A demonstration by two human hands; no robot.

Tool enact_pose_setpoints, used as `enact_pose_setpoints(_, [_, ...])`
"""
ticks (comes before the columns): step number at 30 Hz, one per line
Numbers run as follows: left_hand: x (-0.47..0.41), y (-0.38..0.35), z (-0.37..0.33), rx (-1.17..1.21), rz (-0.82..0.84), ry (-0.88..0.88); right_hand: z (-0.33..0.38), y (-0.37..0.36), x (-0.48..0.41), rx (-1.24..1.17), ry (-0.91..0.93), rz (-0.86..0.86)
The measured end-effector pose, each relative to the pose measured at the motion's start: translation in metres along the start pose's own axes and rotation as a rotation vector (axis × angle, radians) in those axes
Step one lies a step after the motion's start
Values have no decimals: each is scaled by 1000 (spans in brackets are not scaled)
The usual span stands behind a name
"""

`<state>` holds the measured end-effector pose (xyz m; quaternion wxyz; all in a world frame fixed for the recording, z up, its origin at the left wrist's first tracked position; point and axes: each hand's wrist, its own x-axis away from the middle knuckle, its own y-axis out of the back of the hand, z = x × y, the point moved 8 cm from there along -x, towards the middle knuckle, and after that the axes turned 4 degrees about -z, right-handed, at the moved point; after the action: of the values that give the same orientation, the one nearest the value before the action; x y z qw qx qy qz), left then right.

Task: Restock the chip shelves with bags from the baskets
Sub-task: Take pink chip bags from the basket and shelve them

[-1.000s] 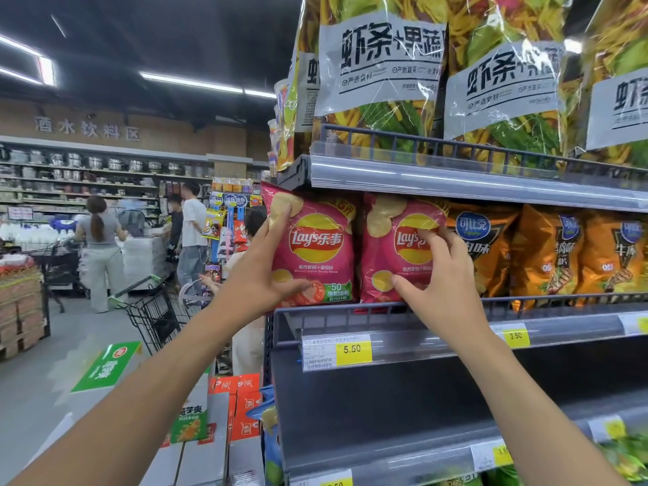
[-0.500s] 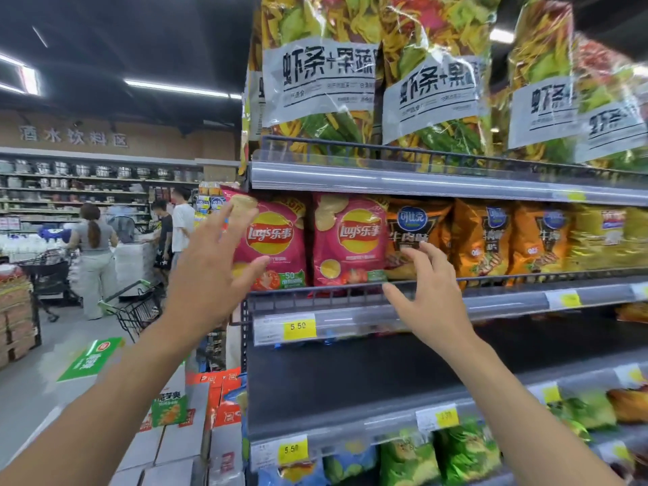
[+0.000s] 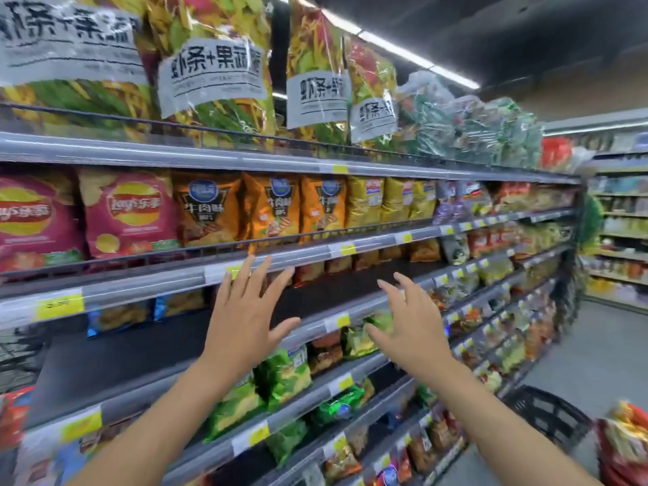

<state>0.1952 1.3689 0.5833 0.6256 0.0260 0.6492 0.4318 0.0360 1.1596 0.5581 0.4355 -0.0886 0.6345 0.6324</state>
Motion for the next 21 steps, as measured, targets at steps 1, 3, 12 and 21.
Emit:
enact_pose_setpoints(1, [0,-13,-28,26,17,-13,-26,6,15,22,-22,16])
enact_pose_setpoints(3, [3,-39,-84,84,50,-40,-76,17,45,56,-78,31])
enact_pose_setpoints(12, [15,-146,-306,283,216,-236,-266,54,172,250,-391,86])
enact_pose_setpoints(21, [9,-260,-446,436,354,-362,-411,42,228,376,-601,126])
